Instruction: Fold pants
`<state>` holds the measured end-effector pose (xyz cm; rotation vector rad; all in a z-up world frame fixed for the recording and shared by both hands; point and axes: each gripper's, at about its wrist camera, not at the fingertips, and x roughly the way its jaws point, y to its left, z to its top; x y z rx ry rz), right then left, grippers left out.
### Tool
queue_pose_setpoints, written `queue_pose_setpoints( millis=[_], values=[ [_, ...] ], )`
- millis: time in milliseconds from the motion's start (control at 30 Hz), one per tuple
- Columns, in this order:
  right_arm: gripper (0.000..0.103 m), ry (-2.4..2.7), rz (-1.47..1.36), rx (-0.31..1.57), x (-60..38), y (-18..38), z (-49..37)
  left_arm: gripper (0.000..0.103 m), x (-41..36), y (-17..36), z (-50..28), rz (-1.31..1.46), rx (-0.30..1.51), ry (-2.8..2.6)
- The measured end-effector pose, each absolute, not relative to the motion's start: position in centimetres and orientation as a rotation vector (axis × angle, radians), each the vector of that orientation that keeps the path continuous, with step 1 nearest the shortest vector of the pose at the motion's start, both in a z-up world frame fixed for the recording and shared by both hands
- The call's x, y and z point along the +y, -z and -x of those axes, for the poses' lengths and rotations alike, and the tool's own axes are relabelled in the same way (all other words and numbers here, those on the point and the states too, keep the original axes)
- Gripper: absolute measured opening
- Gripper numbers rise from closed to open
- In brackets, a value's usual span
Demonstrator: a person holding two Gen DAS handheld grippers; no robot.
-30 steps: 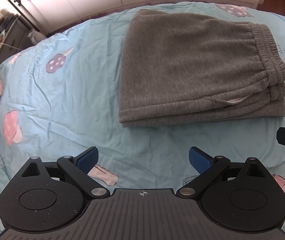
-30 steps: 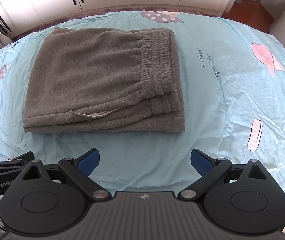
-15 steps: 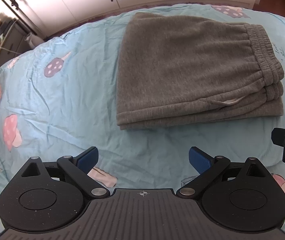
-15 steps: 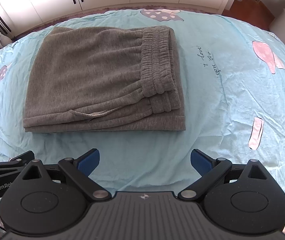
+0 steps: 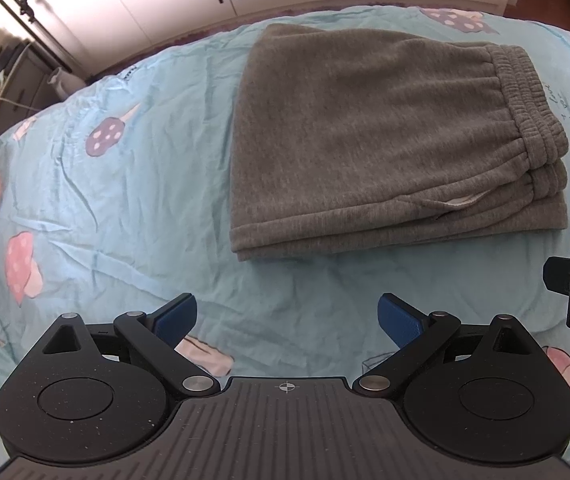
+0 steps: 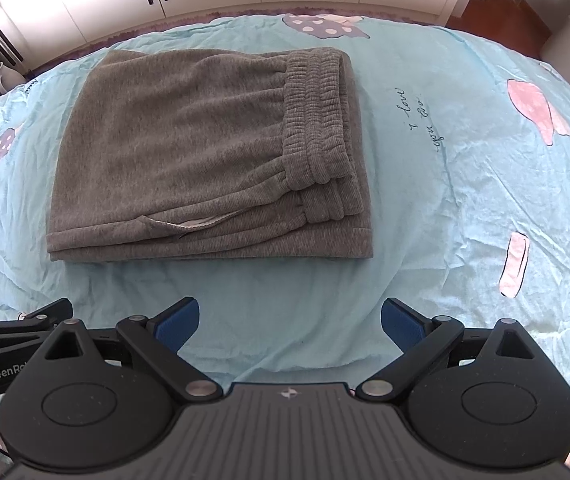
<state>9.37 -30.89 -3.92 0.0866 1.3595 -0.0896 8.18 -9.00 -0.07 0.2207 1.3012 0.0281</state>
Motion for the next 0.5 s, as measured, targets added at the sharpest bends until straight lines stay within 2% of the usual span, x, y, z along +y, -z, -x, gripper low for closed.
queue_pose_setpoints(
  millis=[500],
  values=[
    [0.098,0.093,-0.091,1.362,-31.1,3.95,-9.41,0.1,-9.15,0.07,-8.14,-0.236,1.292,-0.021]
  ],
)
